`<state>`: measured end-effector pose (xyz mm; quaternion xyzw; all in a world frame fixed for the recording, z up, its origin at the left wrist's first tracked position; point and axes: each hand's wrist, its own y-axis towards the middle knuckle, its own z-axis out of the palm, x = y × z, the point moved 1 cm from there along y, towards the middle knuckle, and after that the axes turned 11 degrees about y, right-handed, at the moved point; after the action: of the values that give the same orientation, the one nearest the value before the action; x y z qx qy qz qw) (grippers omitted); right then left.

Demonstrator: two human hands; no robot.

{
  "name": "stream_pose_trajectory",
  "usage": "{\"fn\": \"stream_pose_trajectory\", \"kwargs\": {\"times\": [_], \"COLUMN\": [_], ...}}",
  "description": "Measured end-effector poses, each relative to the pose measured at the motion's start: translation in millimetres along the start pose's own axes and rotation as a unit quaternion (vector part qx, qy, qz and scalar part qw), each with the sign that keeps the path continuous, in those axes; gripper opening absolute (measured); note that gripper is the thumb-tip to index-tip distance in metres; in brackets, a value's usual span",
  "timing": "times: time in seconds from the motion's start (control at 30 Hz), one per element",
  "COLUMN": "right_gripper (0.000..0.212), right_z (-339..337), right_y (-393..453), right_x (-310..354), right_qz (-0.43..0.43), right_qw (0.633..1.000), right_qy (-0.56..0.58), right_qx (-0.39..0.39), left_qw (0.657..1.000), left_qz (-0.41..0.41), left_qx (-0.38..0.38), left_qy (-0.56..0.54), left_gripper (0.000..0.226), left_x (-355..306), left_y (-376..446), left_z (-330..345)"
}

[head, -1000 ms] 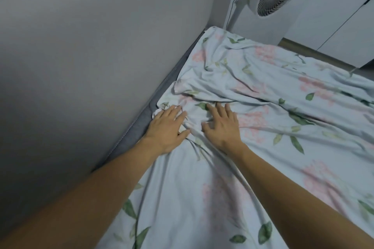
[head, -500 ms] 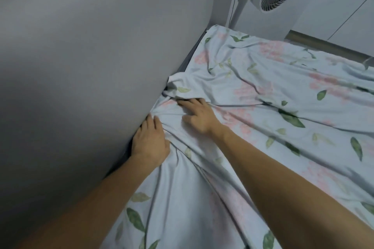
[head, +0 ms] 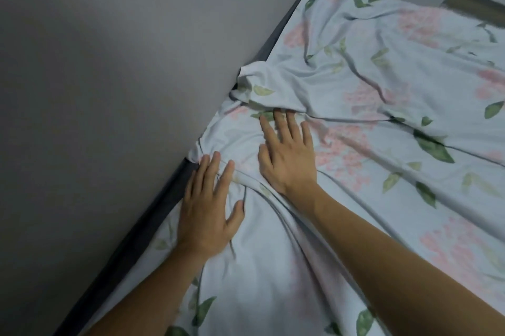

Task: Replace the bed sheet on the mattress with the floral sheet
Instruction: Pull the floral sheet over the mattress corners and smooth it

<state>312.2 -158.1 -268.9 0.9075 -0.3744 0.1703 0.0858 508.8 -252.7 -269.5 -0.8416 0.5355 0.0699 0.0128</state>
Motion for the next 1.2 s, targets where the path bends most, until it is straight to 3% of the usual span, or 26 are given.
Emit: {"fn": "stream_pose_trajectory", "kwargs": {"times": [0.13, 0.27, 0.63, 0.9, 1.03, 1.2], "right_gripper": [0.065, 0.065, 0.064, 0.069, 0.073, 0.072], "right_z": [-16.1, -7.0, -0.1, 1.7, 13.7, 17.5], "right_y": [-32.3, -86.9, -100.0, -240.4, -253.7, -255.4], "right_x": [3.9, 20.0, 28.5, 67.3, 70.8, 76.6], "right_qz": [0.001, 0.017, 0.023, 0.034, 0.016, 0.016], "right_qw": [0.998, 0.999, 0.999, 0.998, 1.000, 1.000], "right_qy": [0.063, 0.032, 0.042, 0.052, 0.024, 0.011], "right_qx": [0.029, 0.025, 0.012, 0.030, -0.005, -0.023], "left_qw": [1.000, 1.000, 1.000, 0.999, 0.997, 0.998], "left_qz": [-0.009, -0.017, -0.009, 0.004, 0.018, -0.017], "left_qx": [0.011, 0.014, 0.012, -0.012, -0.035, 0.002], "left_qy": [0.005, 0.015, 0.021, 0.043, 0.065, 0.061], "left_gripper": [0.080, 0.079, 0.075, 0.060, 0.056, 0.058], "left_x": [-2.0, -3.9, 0.9, 2.3, 0.4, 8.2], "left_y": [2.4, 1.3, 1.0, -4.1, -9.2, -71.3], "left_z": [0.9, 2.3, 6.7, 3.7, -7.8, -25.2]}}
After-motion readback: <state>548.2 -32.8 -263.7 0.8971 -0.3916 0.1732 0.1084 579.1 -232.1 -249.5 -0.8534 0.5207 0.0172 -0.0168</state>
